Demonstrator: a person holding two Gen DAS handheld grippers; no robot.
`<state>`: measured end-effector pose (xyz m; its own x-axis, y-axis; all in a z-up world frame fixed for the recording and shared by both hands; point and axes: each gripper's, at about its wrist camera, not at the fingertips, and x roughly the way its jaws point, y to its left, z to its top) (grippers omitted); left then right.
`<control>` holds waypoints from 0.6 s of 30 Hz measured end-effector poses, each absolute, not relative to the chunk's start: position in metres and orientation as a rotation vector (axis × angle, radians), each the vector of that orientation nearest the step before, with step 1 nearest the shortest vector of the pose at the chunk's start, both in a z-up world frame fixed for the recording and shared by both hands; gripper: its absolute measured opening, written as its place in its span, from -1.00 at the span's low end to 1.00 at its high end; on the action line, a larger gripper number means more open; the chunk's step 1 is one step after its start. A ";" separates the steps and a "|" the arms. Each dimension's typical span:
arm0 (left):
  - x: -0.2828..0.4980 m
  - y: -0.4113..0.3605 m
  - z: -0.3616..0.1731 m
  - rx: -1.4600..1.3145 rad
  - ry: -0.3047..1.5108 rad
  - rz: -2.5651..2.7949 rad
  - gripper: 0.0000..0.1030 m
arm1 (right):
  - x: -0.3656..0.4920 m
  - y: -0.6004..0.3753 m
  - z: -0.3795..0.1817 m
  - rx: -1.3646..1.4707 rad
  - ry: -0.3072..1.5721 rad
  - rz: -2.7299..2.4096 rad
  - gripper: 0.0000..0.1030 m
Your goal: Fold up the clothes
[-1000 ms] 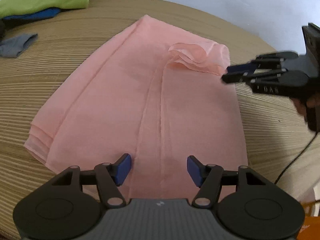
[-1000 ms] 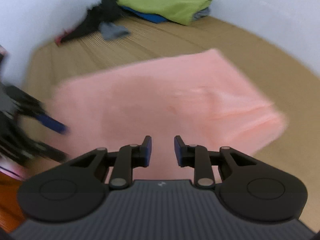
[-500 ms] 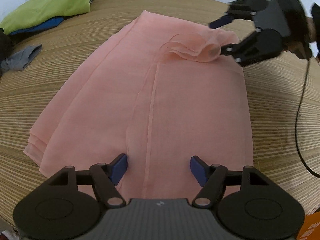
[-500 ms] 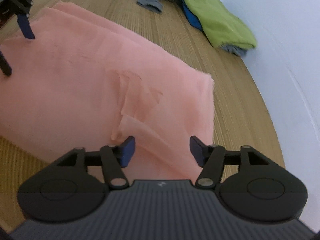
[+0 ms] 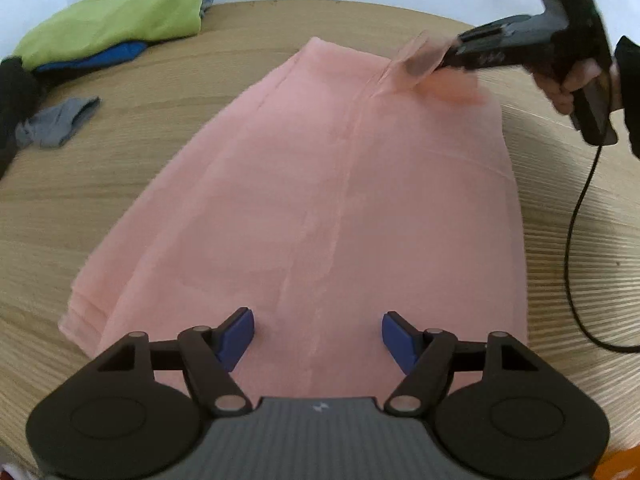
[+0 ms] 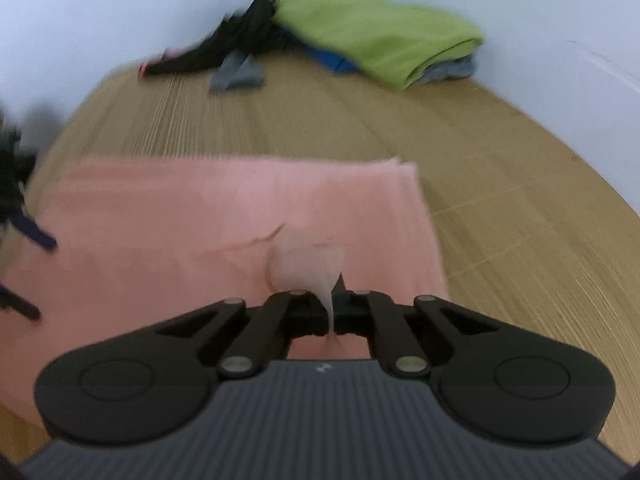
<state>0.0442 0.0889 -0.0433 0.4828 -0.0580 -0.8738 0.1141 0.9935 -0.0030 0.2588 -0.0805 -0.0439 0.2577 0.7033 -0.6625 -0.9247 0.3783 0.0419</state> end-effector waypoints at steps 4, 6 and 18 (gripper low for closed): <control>0.056 0.091 -0.047 0.090 1.076 -0.163 0.43 | 0.262 -0.084 -0.033 -0.379 0.616 1.139 -0.93; 0.058 0.089 -0.046 0.088 1.082 -0.218 0.42 | 0.261 -0.083 -0.033 -0.404 0.611 1.131 -0.92; 0.059 0.092 -0.040 -0.028 1.174 -0.116 -0.97 | 0.257 -0.084 -0.031 -0.359 0.577 1.095 -0.92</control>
